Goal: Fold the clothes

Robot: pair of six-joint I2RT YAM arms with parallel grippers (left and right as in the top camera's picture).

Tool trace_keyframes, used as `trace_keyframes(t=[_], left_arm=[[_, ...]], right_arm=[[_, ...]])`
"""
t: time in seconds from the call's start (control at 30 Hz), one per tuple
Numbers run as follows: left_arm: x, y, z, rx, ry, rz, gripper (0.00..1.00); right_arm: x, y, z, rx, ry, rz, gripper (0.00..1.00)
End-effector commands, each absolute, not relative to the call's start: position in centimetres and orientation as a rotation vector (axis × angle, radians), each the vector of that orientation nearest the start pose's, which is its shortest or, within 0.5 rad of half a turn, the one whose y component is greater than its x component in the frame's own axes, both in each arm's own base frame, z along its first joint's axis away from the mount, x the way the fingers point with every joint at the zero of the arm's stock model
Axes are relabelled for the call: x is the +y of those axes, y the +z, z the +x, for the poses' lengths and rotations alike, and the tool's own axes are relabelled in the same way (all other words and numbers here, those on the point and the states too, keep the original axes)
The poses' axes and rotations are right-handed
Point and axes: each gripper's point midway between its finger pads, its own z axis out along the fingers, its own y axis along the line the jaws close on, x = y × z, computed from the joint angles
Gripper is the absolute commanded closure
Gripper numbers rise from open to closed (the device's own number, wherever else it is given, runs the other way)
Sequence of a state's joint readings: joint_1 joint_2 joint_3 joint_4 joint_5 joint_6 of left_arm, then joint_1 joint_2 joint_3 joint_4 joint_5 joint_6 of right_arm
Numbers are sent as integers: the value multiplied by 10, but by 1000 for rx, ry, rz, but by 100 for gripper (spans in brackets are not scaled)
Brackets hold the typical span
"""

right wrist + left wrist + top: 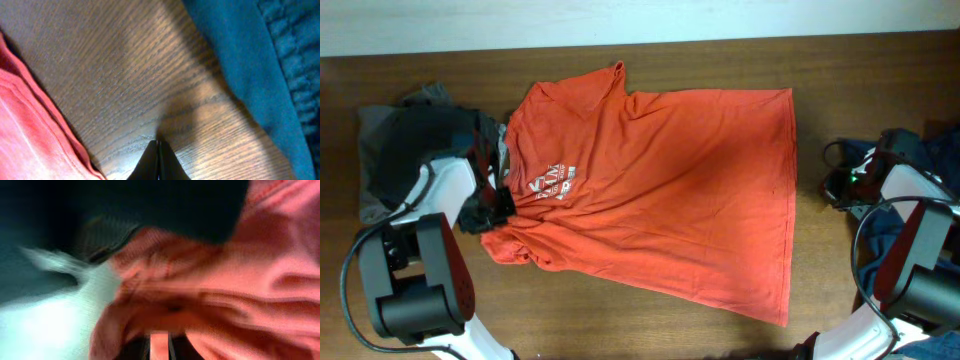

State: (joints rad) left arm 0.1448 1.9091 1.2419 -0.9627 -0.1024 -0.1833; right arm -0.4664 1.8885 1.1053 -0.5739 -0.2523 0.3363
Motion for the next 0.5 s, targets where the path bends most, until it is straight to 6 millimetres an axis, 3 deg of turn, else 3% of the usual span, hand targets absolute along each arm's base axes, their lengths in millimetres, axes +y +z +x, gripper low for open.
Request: trace_keyframes(t=[0.0, 0.13, 0.27, 0.37, 0.47], left_arm=[[76, 50, 334, 3136, 239, -477, 83], [61, 72, 317, 3206, 175, -457, 83], [23, 81, 298, 3289, -65, -387, 81], [3, 73, 283, 3348, -81, -305, 79], [-16, 47, 263, 3405, -61, -197, 78]], right_arm=[[-132, 3, 347, 2750, 324, 1043, 96], [-115, 40, 355, 2731, 485, 1002, 89], [-104, 44, 347, 2755, 552, 1020, 81], [-103, 43, 344, 2765, 557, 1027, 78], [-103, 43, 345, 2765, 556, 1023, 76]])
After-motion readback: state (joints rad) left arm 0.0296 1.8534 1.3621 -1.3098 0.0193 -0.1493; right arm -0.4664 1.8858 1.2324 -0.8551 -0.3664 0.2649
